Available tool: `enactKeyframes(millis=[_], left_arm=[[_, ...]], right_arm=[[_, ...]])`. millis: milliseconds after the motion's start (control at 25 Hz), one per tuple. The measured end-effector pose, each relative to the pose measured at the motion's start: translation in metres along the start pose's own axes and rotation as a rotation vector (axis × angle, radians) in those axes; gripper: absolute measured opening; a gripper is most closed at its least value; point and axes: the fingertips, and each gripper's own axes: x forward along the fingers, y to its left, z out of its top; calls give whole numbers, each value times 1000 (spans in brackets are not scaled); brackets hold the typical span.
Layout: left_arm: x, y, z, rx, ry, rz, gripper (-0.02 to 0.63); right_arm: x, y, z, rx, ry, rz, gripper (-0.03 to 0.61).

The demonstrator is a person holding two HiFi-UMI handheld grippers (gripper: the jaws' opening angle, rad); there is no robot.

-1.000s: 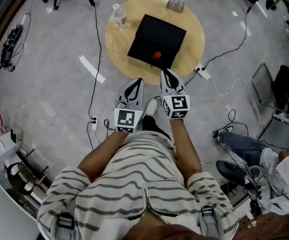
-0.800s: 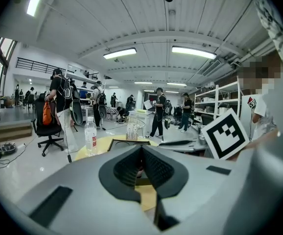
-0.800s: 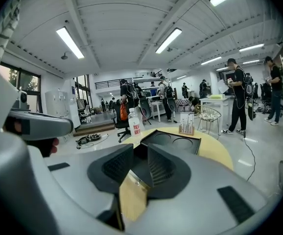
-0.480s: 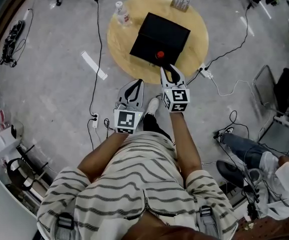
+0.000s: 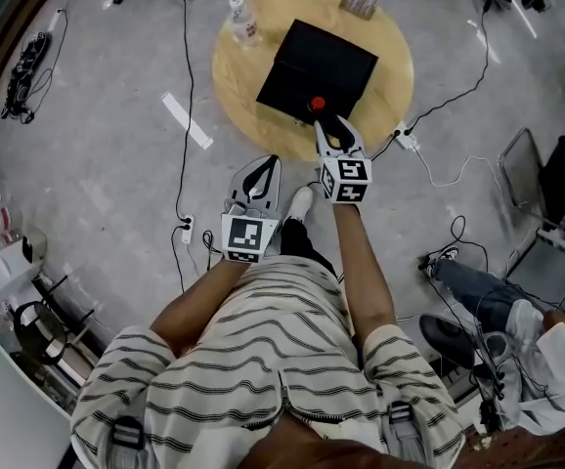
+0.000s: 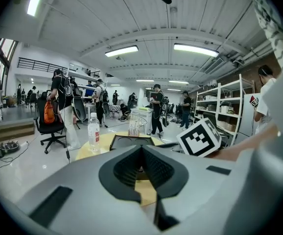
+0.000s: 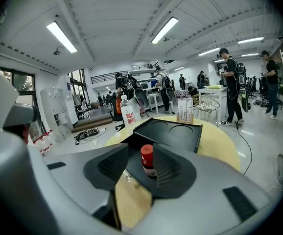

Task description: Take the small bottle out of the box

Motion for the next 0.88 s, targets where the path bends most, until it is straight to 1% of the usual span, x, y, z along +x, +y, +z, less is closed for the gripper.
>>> enactKeyframes(millis=[600, 880], left_arm=[[-5, 3, -9, -3, 21, 12, 21], [-6, 3, -9, -2, 26, 15, 21]], right_arm=[[33, -7, -17, -22, 61, -11, 172], [40, -9, -19, -10, 73, -15, 183]])
